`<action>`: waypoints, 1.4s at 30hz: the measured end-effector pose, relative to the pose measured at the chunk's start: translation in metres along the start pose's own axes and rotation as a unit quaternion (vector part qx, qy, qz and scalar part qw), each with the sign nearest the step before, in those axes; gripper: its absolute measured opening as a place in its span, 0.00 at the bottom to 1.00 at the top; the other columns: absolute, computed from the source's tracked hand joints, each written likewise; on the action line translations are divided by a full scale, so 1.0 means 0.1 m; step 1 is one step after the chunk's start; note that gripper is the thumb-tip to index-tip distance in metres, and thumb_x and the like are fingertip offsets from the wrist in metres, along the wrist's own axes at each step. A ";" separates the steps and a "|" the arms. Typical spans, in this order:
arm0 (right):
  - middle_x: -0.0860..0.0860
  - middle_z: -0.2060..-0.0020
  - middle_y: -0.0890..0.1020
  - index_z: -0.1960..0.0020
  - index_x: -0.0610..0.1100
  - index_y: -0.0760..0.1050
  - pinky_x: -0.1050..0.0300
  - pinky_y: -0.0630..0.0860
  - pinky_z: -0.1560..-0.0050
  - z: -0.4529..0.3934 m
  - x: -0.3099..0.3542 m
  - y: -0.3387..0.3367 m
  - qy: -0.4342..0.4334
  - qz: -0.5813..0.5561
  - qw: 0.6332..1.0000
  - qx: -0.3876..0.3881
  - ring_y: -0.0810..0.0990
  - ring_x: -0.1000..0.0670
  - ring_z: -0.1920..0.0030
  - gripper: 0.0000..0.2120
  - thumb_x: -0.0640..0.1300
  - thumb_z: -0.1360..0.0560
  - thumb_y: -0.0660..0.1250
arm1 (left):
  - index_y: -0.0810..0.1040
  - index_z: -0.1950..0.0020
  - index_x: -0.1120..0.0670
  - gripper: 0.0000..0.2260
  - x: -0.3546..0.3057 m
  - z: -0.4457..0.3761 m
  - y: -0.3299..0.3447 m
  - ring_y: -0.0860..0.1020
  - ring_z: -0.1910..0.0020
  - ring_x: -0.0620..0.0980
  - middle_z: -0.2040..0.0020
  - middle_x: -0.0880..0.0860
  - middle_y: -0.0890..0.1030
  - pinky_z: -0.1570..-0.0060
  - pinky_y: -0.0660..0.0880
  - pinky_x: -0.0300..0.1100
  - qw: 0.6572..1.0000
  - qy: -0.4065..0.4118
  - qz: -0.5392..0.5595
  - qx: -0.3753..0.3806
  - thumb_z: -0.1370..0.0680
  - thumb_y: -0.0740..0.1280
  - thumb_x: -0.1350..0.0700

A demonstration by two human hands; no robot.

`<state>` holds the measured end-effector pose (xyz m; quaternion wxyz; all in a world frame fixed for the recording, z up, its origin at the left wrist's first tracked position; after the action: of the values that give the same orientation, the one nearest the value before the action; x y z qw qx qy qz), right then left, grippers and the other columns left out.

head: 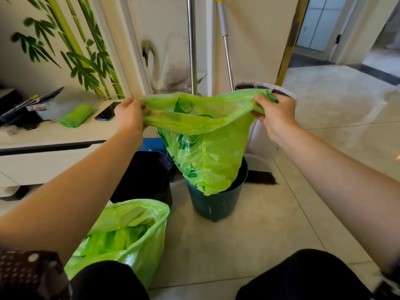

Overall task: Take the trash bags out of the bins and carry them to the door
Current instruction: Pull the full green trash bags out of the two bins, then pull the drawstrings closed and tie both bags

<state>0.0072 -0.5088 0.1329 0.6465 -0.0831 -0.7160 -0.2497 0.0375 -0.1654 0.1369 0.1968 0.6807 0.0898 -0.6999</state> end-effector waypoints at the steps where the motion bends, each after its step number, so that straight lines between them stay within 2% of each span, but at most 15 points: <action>1: 0.47 0.61 0.82 0.58 0.44 0.78 0.59 0.79 0.63 0.05 0.09 0.01 -0.008 -0.008 1.000 0.005 0.83 0.53 0.64 0.04 0.37 0.27 0.70 | 0.75 0.63 0.51 0.09 -0.09 0.07 -0.04 0.76 0.63 0.50 0.64 0.52 0.75 0.58 0.78 0.45 1.000 0.005 0.007 -0.006 0.26 0.60 0.64; 5: 0.48 0.63 0.81 0.60 0.44 0.77 0.61 0.79 0.65 0.28 0.38 0.01 -0.026 -0.039 0.999 0.012 0.82 0.56 0.67 0.05 0.38 0.27 0.70 | 0.74 0.62 0.50 0.07 -0.38 0.37 -0.15 0.75 0.60 0.51 0.62 0.52 0.74 0.62 0.75 0.42 0.999 0.031 0.029 -0.008 0.26 0.62 0.61; 9: 0.48 0.63 0.82 0.60 0.44 0.77 0.60 0.79 0.65 0.55 0.65 -0.03 -0.049 -0.029 0.998 0.021 0.83 0.54 0.66 0.04 0.41 0.27 0.71 | 0.73 0.61 0.50 0.06 -0.64 0.65 -0.29 0.75 0.61 0.49 0.62 0.51 0.75 0.57 0.75 0.44 0.998 0.060 0.032 -0.012 0.25 0.64 0.59; 15: 0.47 0.64 0.82 0.61 0.44 0.78 0.51 0.82 0.59 0.93 0.94 -0.09 -0.065 -0.010 0.997 0.040 0.84 0.49 0.62 0.05 0.43 0.30 0.73 | 0.72 0.62 0.50 0.06 -0.82 1.04 -0.50 0.74 0.60 0.51 0.63 0.52 0.73 0.59 0.73 0.46 0.997 0.076 0.017 -0.005 0.25 0.64 0.58; 17: 0.48 0.67 0.81 0.63 0.45 0.78 0.51 0.81 0.61 1.06 0.98 -0.12 -0.074 -0.003 0.996 0.043 0.83 0.49 0.64 0.05 0.43 0.30 0.73 | 0.71 0.60 0.50 0.06 -0.83 1.17 -0.54 0.74 0.60 0.50 0.61 0.52 0.73 0.60 0.74 0.44 0.997 0.071 0.017 0.003 0.25 0.64 0.58; 21: 0.52 0.74 0.80 0.62 0.45 0.79 0.58 0.78 0.69 1.32 0.91 -0.16 -0.073 0.040 0.994 0.072 0.81 0.52 0.70 0.04 0.42 0.30 0.72 | 0.71 0.60 0.51 0.06 -0.67 1.34 -0.57 0.74 0.66 0.47 0.63 0.51 0.73 0.61 0.74 0.43 0.998 0.044 -0.005 0.034 0.25 0.65 0.59; 25: 0.49 0.72 0.79 0.60 0.44 0.79 0.63 0.73 0.78 1.48 0.52 -0.32 -0.056 0.156 0.981 0.103 0.79 0.55 0.76 0.03 0.41 0.28 0.70 | 0.75 0.61 0.53 0.05 -0.23 1.35 -0.59 0.75 0.70 0.47 0.66 0.52 0.75 0.66 0.75 0.42 0.992 0.016 -0.088 0.086 0.25 0.66 0.59; 28: 0.47 0.71 0.79 0.60 0.41 0.79 0.63 0.74 0.79 1.51 0.10 -0.45 -0.043 0.242 0.963 0.110 0.78 0.54 0.77 0.04 0.41 0.27 0.70 | 0.77 0.58 0.56 0.04 0.27 1.26 -0.64 0.77 0.67 0.51 0.63 0.56 0.76 0.61 0.79 0.46 0.970 -0.025 -0.199 0.135 0.24 0.66 0.58; 32: 0.42 0.65 0.81 0.53 0.39 0.78 0.61 0.76 0.80 1.49 -0.52 -0.54 0.049 0.343 0.925 0.159 0.80 0.54 0.78 0.05 0.40 0.26 0.68 | 0.77 0.59 0.57 0.05 0.83 1.13 -0.75 0.78 0.65 0.54 0.61 0.59 0.78 0.66 0.78 0.44 0.909 -0.037 -0.347 0.227 0.23 0.67 0.58; 36: 0.38 0.64 0.81 0.48 0.40 0.72 0.56 0.79 0.78 1.46 -1.00 -0.60 0.130 0.400 0.877 0.232 0.82 0.47 0.77 0.04 0.38 0.22 0.63 | 0.79 0.55 0.61 0.04 1.20 0.97 -0.94 0.76 0.73 0.52 0.65 0.60 0.78 0.76 0.73 0.39 0.823 -0.056 -0.475 0.308 0.24 0.68 0.60; 39: 0.40 0.61 0.82 0.51 0.43 0.70 0.58 0.77 0.78 1.45 -1.29 -0.68 0.177 0.494 0.798 0.295 0.84 0.45 0.73 0.01 0.39 0.21 0.61 | 0.77 0.49 0.62 0.05 1.43 0.89 -1.11 0.75 0.79 0.49 0.67 0.60 0.77 0.81 0.71 0.36 0.805 -0.087 -0.509 0.293 0.24 0.67 0.64; 42: 0.41 0.59 0.85 0.48 0.41 0.71 0.57 0.79 0.73 1.48 -1.50 -0.77 0.227 0.580 0.708 0.334 0.86 0.43 0.66 0.04 0.40 0.21 0.61 | 0.72 0.43 0.58 0.13 1.59 0.82 -1.24 0.76 0.82 0.49 0.61 0.61 0.75 0.82 0.73 0.37 0.808 -0.131 -0.501 0.280 0.25 0.66 0.68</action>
<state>-0.1357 -0.4760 -0.0371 0.7923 -0.2014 -0.3955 0.4187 -0.0866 -0.1097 -0.0331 -0.3703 0.4689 0.1920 -0.7785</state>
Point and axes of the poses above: each hand's wrist, its own z-axis away from the middle knuckle, its own y-axis out of the palm, x = y × z, the point moved 6 cm from there along -z, towards the middle knuckle
